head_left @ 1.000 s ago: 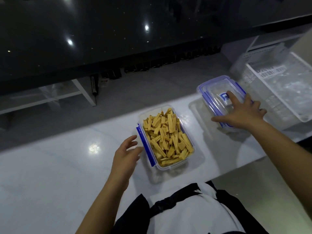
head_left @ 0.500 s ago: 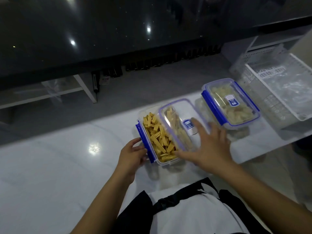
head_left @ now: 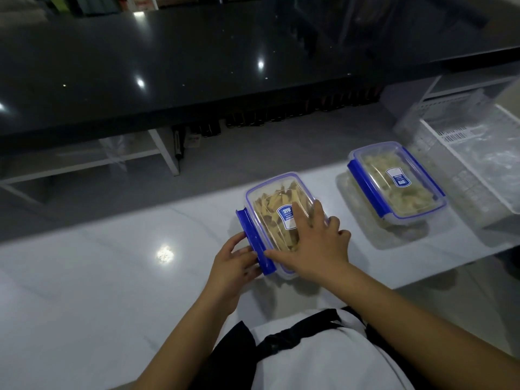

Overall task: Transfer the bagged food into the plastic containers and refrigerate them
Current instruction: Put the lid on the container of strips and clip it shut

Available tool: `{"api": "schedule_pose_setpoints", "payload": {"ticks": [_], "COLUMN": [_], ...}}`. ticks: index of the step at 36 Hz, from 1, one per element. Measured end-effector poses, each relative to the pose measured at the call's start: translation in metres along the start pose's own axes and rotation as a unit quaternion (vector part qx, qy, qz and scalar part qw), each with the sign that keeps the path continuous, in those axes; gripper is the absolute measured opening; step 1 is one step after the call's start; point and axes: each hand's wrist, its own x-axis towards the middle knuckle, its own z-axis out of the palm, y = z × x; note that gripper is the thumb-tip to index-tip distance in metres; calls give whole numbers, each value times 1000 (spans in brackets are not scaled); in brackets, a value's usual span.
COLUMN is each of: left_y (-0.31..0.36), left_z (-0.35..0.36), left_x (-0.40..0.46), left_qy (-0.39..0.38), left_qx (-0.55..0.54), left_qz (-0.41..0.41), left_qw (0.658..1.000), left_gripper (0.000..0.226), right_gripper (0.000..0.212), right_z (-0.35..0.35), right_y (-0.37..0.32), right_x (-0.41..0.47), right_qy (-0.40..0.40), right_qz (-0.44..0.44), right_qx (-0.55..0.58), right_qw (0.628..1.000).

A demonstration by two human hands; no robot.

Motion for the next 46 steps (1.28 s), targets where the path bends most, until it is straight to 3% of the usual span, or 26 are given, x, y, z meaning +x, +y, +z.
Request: {"api": "schedule_pose_setpoints", "payload": {"ticks": [5, 10, 17, 24, 30, 34, 36, 38, 41, 46], "left_y": [5, 13, 17, 11, 12, 11, 10, 8, 8, 8], "left_z": [1, 1, -11, -14, -6, -4, -5, -5, -6, -7], "left_x": [2, 4, 5, 11, 14, 13, 11, 12, 13, 13], "left_qy": [-8, -11, -11, -1, 9, 11, 6, 4, 5, 10], "left_qx": [-7, 25, 81, 108, 197, 201, 195, 186, 169, 158], "left_qz": [27, 67, 56, 74, 98, 96, 97, 97, 84, 73], "left_qw": [1000, 997, 995, 991, 976, 975, 976, 978, 982, 985], "left_gripper": [55, 49, 62, 72, 69, 71, 70, 69, 67, 67], "right_gripper": [116, 99, 91, 91, 94, 90, 78, 58, 53, 77], "right_z": [-17, -37, -49, -54, -55, -55, -55, -51, -40, -39], "right_y": [0, 8, 7, -2, 7, 8, 12, 17, 25, 40], "right_x": [8, 5, -2, 6, 9, 10, 9, 9, 11, 26], "right_qy": [-32, -80, -114, -146, -171, -168, -146, -84, -23, -180], "right_qz": [-10, -62, -105, -135, -142, -149, -146, -122, -13, 150], "right_qx": [-4, 8, 21, -73, -89, -76, -18, 159, 401, 534], "right_qw": [999, 995, 988, 977, 971, 972, 978, 976, 916, 812]}}
